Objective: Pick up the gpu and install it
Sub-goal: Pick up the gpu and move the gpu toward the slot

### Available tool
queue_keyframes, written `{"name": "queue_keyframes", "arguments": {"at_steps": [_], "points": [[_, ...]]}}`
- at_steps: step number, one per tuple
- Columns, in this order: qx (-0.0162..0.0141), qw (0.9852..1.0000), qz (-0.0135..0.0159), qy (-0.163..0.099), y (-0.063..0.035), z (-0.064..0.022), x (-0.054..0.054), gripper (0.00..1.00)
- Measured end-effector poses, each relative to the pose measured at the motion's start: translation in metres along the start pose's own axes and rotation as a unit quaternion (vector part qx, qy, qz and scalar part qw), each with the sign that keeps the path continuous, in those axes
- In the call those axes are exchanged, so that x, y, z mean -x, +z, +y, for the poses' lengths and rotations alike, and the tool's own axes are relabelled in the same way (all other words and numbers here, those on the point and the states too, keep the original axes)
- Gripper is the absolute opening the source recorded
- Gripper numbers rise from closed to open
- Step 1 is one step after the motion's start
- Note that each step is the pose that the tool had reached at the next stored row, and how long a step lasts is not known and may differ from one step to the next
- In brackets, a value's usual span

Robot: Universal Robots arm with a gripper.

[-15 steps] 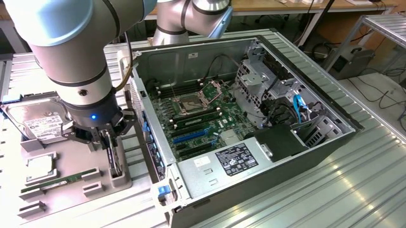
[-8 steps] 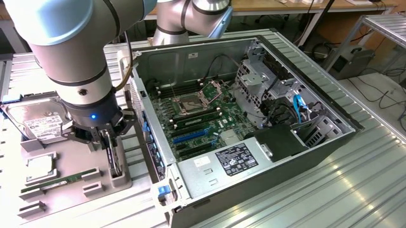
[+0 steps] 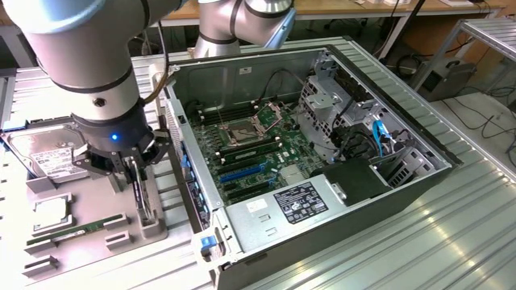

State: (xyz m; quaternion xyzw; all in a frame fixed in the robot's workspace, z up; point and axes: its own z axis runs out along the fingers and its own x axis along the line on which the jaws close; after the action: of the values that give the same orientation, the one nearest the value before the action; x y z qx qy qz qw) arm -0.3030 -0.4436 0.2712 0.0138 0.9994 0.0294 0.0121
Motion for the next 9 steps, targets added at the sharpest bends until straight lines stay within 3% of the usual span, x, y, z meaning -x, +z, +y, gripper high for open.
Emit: {"name": "queue_keyframes", "arguments": {"at_steps": [9], "points": [[0.0,1.0,0.0001,-0.001,-0.0422,0.0018,0.001,0.26]]}}
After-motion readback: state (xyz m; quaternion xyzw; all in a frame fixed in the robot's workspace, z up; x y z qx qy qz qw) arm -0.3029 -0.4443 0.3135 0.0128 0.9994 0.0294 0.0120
